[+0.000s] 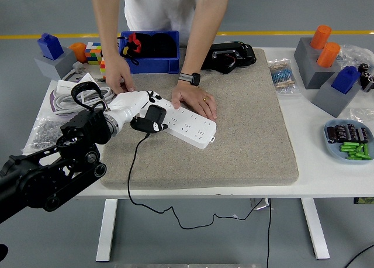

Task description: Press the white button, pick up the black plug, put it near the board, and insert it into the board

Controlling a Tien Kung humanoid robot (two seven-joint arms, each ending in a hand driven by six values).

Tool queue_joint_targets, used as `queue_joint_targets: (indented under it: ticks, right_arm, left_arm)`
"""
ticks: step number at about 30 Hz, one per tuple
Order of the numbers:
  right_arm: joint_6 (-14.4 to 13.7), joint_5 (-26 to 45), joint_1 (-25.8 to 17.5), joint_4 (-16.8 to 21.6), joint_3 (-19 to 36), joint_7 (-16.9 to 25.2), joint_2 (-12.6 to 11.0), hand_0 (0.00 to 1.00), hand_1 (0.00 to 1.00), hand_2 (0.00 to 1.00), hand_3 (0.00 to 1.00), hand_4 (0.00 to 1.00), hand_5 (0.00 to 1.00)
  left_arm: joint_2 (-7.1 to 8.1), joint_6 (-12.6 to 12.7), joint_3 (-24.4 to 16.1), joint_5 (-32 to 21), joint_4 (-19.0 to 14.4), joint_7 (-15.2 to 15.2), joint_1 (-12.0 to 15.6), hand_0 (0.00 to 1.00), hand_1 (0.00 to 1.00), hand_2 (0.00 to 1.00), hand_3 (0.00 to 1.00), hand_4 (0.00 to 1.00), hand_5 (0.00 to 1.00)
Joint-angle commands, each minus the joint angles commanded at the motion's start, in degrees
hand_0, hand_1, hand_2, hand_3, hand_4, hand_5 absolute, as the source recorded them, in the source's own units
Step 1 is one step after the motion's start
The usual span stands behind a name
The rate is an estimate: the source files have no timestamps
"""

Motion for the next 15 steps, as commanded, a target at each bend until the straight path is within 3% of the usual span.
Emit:
queue_joint_targets:
  ticks: [7,15]
  right_arm:
    - [-0.11,0.04,0.21,0.13,-0.29,0.24,-0.05,0.594,0.497,0.501,0.529,0.631,0.308]
    - [-0.17,0.26,0.07,0.04,-0.82,0.33,-0.18,0.593,0.495,0.5,0.527,0.631,0.309]
  left_arm:
    - [1.16,-0.45,1.1,-0.16,-1.86,0.32,1.1,0.8,0.854,0.806,0.806,0.863,0.46]
    - [1.42,-0.22,1.12,-0.22,-1.7,-0.07,1.45,0.797,0.847,0.803,0.789,0.86,0.458]
